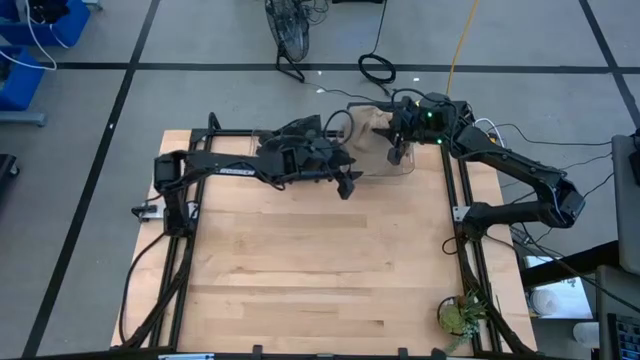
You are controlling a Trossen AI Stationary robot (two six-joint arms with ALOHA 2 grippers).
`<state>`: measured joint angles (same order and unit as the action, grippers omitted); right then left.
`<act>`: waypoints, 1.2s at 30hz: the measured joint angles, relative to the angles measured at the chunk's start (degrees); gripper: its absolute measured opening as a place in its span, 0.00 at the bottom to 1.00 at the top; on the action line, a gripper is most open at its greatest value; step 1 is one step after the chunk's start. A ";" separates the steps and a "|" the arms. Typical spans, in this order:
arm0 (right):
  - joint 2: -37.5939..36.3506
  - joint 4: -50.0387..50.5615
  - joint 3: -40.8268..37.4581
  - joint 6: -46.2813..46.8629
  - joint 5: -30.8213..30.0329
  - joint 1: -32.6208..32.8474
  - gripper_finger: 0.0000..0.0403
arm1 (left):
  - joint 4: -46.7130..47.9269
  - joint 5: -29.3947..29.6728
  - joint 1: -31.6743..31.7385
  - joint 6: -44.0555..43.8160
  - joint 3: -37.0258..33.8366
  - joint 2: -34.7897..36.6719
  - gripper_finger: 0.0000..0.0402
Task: Pick & Place hat
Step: Put the brown cap into the right transparent bin
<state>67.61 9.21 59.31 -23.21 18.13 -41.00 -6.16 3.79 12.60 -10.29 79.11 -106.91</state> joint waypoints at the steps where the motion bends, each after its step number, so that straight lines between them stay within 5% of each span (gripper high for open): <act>1: 0.00 -0.07 0.00 -0.01 0.14 -0.09 0.00 | -0.11 1.14 -0.01 0.13 0.00 -0.43 0.57; 36: 0.29 4.61 -7.10 8.77 1.43 4.89 0.00 | 2.24 0.06 2.26 -6.90 3.28 -11.11 0.57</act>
<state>67.91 13.82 52.21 -14.44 19.55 -36.11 -3.92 3.84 14.86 -17.20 82.39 -118.02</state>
